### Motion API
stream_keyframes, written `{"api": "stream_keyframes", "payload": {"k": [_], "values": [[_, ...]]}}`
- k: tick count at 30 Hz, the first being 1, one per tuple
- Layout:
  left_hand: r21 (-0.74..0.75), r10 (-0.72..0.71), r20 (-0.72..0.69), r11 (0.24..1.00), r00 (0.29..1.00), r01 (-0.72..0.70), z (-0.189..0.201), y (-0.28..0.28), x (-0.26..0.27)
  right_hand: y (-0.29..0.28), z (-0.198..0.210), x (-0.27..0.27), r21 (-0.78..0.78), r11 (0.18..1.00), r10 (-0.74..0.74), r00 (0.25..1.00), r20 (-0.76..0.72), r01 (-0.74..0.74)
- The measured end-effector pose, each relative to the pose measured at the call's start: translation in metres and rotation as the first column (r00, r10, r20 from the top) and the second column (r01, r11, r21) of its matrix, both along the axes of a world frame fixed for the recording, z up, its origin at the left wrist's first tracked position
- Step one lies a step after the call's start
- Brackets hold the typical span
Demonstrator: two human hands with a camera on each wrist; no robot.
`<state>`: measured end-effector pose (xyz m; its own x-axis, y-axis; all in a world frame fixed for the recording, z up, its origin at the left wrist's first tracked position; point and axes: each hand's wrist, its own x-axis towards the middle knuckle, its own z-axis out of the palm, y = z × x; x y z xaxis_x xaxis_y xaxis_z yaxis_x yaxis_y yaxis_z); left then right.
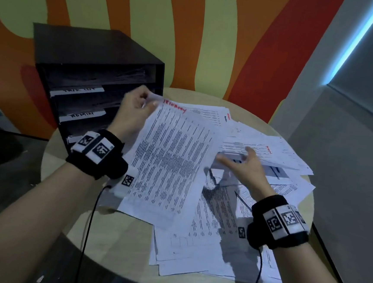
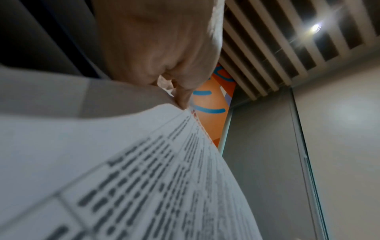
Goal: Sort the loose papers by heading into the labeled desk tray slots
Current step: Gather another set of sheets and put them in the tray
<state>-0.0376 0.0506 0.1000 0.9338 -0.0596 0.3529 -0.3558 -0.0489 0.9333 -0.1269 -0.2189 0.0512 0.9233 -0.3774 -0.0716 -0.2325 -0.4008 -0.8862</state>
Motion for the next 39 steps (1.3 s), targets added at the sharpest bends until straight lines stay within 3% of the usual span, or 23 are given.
{"api": "stream_keyframes", "payload": {"k": [4,7,9,11,13,16,18,23,26,29,32,34,39], "values": [[-0.064,-0.009,0.060,0.998,0.998,0.012,0.009,0.002,0.004,0.023,0.013,0.006,0.398,0.905,0.169,0.985,-0.011,-0.151],[-0.125,-0.018,0.008,0.992,1.000,0.019,-0.002,-0.002,0.007,0.032,0.015,0.004,0.515,0.833,0.208,0.977,0.047,-0.203],[-0.056,0.048,-0.071,0.997,0.996,-0.052,-0.019,-0.007,0.012,0.025,0.012,0.004,0.432,0.888,0.159,0.987,0.034,-0.158],[0.119,0.104,-0.181,0.989,0.978,-0.083,-0.039,-0.008,0.018,0.008,0.004,0.005,0.221,0.974,0.057,0.998,-0.015,-0.053],[0.349,0.101,-0.288,0.937,0.952,0.006,-0.063,-0.003,0.026,-0.011,-0.001,0.002,0.036,0.998,-0.047,0.995,-0.083,0.050],[0.586,0.073,-0.393,0.788,0.917,0.189,-0.088,0.003,0.030,-0.042,-0.007,-0.008,-0.103,0.986,-0.151,0.972,-0.178,0.135],[0.626,0.060,-0.391,0.749,0.918,0.218,-0.096,0.000,0.030,-0.059,-0.008,-0.013,-0.131,0.971,-0.223,0.953,-0.206,0.199],[0.607,0.037,-0.322,0.775,0.946,0.176,-0.094,-0.009,0.025,-0.079,-0.006,-0.019,-0.113,0.958,-0.283,0.938,-0.202,0.265],[0.663,0.024,-0.309,0.722,0.951,0.198,-0.091,-0.014,0.024,-0.078,-0.004,-0.021,-0.083,0.965,-0.262,0.945,-0.195,0.250],[0.687,0.078,-0.417,0.679,0.906,0.258,-0.093,-0.014,0.025,-0.070,-0.003,-0.021,-0.041,0.979,-0.205,0.956,-0.210,0.201],[0.743,0.078,-0.421,0.600,0.904,0.295,-0.093,-0.014,0.023,-0.062,-0.003,-0.020,0.011,0.990,-0.135,0.966,-0.221,0.141],[0.732,0.047,-0.401,0.616,0.915,0.289,-0.097,-0.015,0.025,-0.058,-0.005,-0.018,0.047,0.992,-0.105,0.970,-0.217,0.118],[0.507,0.082,-0.236,0.860,0.968,0.051,-0.093,-0.013,0.030,-0.057,-0.008,-0.017,0.080,0.991,-0.090,0.970,-0.227,0.110]]}}
